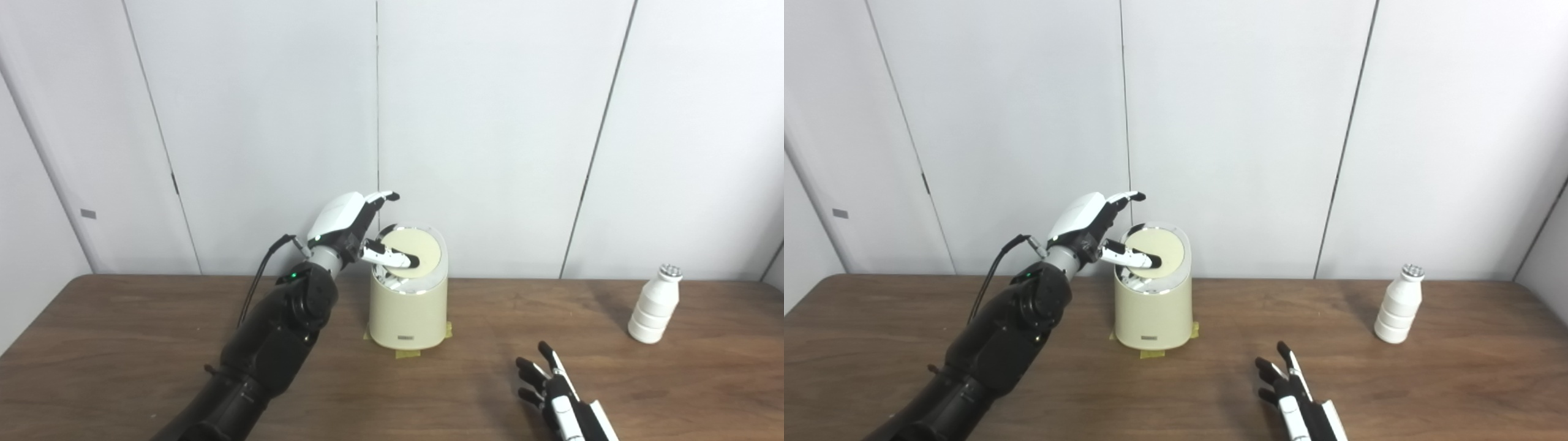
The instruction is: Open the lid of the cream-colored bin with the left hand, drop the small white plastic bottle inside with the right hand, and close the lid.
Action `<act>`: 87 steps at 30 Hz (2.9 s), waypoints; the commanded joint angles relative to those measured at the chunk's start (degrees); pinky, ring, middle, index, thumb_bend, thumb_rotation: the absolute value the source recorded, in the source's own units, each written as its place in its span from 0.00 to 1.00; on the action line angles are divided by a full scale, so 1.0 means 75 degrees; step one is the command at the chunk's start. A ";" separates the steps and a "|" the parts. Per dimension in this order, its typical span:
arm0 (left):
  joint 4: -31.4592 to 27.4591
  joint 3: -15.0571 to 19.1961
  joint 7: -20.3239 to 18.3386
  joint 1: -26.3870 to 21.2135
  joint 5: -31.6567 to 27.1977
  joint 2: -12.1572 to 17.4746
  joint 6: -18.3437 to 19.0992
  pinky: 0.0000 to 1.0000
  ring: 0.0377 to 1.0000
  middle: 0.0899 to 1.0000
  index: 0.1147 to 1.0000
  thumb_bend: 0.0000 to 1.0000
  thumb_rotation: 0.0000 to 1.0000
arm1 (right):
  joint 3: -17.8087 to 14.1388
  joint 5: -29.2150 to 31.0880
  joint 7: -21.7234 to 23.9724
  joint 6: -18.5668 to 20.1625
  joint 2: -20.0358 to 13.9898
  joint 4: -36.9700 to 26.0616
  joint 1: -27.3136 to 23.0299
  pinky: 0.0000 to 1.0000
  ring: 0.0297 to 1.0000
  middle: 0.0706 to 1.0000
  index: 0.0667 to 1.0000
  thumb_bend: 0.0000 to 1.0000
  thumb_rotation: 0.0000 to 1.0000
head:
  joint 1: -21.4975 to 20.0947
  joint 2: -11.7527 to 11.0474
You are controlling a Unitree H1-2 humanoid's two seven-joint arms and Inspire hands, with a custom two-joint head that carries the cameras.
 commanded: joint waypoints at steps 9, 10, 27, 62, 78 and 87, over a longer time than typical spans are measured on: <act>0.0082 -0.0526 0.0046 -0.0623 0.0832 0.0103 -0.0265 0.82 0.92 0.94 0.93 0.92 0.08 | 0.0064 0.0008 -0.0111 -0.0020 0.0215 -0.0098 0.0066 0.84 0.90 0.89 1.00 0.51 1.00 | -0.0028 0.0020; 0.0077 -0.0597 0.0048 -0.0625 0.0934 0.0122 -0.0272 0.81 0.92 0.94 0.93 0.92 0.07 | 0.0062 -0.0006 -0.0118 -0.0015 0.0211 -0.0116 0.0066 0.84 0.90 0.89 1.00 0.51 1.00 | -0.0028 0.0020; -0.0049 -0.1083 -0.0017 -0.0549 0.1707 0.0454 -0.0473 0.82 0.88 0.90 0.90 0.95 0.02 | 0.0020 0.0099 -0.0110 0.0022 0.0159 -0.0200 0.0067 0.85 0.90 0.89 1.00 0.53 1.00 | -0.0002 0.0108; 0.0499 -0.1333 0.0048 -0.0446 0.2075 0.0389 -0.0464 0.83 0.89 0.90 0.93 0.97 0.06 | 0.0025 0.0109 -0.0185 0.0162 0.0204 -0.0443 0.0074 0.84 0.90 0.87 1.00 0.54 1.00 | -0.0025 0.0283; -0.1204 0.0622 -0.0663 -0.0175 -0.0082 0.0177 0.0150 0.72 0.84 0.84 0.88 0.87 0.14 | 0.0015 0.0044 -0.0186 0.0151 0.0135 -0.0392 0.0083 0.84 0.89 0.87 1.00 0.55 1.00 | 0.0027 0.0307; -0.2286 0.1973 -0.0639 0.0290 -0.1598 -0.0159 0.0338 0.67 0.78 0.79 0.84 0.66 0.25 | -0.0016 0.0039 -0.0172 0.0170 0.0089 -0.0386 0.0085 0.83 0.89 0.87 1.00 0.56 1.00 | 0.0069 0.0332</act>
